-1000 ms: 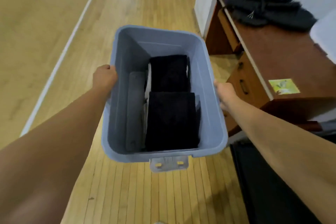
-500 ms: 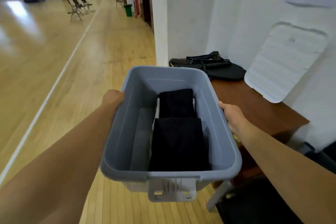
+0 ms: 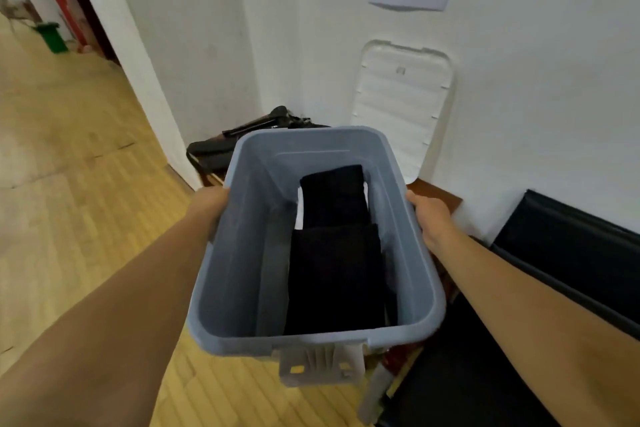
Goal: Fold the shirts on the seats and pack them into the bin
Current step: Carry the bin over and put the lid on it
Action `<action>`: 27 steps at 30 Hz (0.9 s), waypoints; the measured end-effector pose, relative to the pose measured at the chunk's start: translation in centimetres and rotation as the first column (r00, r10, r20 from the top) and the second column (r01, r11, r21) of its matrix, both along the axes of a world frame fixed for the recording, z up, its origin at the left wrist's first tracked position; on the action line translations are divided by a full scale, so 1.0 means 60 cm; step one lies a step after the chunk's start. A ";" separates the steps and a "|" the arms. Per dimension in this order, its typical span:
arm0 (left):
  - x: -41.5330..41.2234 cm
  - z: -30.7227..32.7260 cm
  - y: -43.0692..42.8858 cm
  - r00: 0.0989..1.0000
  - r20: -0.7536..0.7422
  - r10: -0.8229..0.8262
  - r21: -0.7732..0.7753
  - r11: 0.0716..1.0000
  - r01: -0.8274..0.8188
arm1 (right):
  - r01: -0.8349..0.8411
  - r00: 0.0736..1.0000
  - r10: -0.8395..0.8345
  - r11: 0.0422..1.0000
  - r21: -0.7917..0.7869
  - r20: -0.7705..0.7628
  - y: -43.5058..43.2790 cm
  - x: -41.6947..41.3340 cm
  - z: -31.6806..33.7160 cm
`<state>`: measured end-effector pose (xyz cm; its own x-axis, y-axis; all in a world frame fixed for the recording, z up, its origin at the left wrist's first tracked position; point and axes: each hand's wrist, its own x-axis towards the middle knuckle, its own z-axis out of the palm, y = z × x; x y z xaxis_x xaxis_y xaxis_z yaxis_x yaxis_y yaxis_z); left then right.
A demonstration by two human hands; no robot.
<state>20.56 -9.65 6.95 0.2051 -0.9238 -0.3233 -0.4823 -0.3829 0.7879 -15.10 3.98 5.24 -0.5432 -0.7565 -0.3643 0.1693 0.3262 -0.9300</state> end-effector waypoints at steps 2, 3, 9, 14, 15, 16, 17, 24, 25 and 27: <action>-0.027 -0.013 -0.066 0.996 -0.002 -0.086 0.020 0.996 0.086 | 0.074 0.997 -0.074 0.997 -0.011 -0.007 -0.022 -0.012 -0.015; -0.038 -0.022 -0.104 0.993 -0.011 -0.115 0.028 0.993 0.115 | 0.110 0.994 -0.110 0.994 -0.010 -0.009 -0.034 -0.015 -0.021; -0.094 -0.053 -0.305 0.938 -0.039 -0.345 0.052 0.936 0.347 | 0.355 0.935 -0.355 0.935 0.018 -0.001 -0.100 0.020 -0.060; -0.114 -0.075 -0.454 0.877 -0.037 -0.479 0.069 0.875 0.480 | 0.514 0.857 -0.515 0.856 0.048 -0.009 -0.159 0.081 -0.086; -0.119 -0.081 -0.478 0.860 -0.048 -0.509 0.047 0.858 0.511 | 0.540 0.841 -0.540 0.840 0.058 -0.016 -0.172 0.091 -0.091; -0.122 -0.086 -0.499 0.844 -0.063 -0.532 0.039 0.844 0.535 | 0.564 0.826 -0.563 0.823 0.074 -0.027 -0.186 0.099 -0.099; -0.126 -0.097 -0.523 0.831 -0.089 -0.549 0.037 0.832 0.553 | 0.583 0.812 -0.582 0.808 0.084 -0.039 -0.198 0.104 -0.109; -0.158 -0.175 -0.638 0.789 -0.095 -0.607 0.034 0.790 0.612 | 0.630 0.777 -0.623 0.768 0.116 -0.088 -0.268 0.112 -0.188; -0.162 -0.173 -0.638 0.782 -0.088 -0.617 0.030 0.783 0.621 | 0.626 0.780 -0.618 0.770 0.123 -0.100 -0.278 0.111 -0.193; -0.172 -0.170 -0.639 0.776 -0.084 -0.625 0.021 0.777 0.629 | 0.611 0.791 -0.599 0.782 0.124 -0.123 -0.296 0.104 -0.203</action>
